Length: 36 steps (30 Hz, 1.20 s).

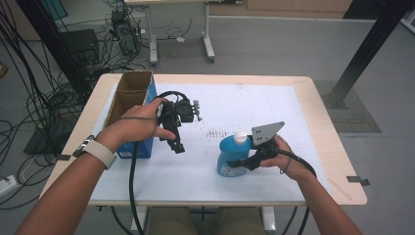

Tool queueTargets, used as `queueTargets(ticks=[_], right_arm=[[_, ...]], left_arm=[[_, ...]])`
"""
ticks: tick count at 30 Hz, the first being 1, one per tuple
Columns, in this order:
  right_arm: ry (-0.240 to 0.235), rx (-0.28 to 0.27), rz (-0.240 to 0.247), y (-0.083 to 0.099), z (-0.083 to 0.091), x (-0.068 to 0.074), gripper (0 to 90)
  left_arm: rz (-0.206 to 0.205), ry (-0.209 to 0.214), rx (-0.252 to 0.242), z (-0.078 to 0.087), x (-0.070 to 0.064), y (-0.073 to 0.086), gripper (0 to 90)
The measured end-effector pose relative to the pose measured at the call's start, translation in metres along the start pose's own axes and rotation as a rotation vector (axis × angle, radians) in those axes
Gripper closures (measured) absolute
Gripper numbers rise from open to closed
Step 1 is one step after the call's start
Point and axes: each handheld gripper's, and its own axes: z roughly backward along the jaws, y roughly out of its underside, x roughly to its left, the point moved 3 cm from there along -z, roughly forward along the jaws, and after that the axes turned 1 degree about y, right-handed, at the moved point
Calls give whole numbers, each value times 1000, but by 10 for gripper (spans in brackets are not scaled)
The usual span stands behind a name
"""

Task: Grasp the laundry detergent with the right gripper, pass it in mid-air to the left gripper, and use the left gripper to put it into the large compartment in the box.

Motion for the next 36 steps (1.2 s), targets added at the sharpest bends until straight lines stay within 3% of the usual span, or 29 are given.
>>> queueTargets(ticks=[36], right_arm=[[8, -13, -14, 1, -1, 0, 435]], left_arm=[[-1, -4, -3, 3, 0, 0, 107]])
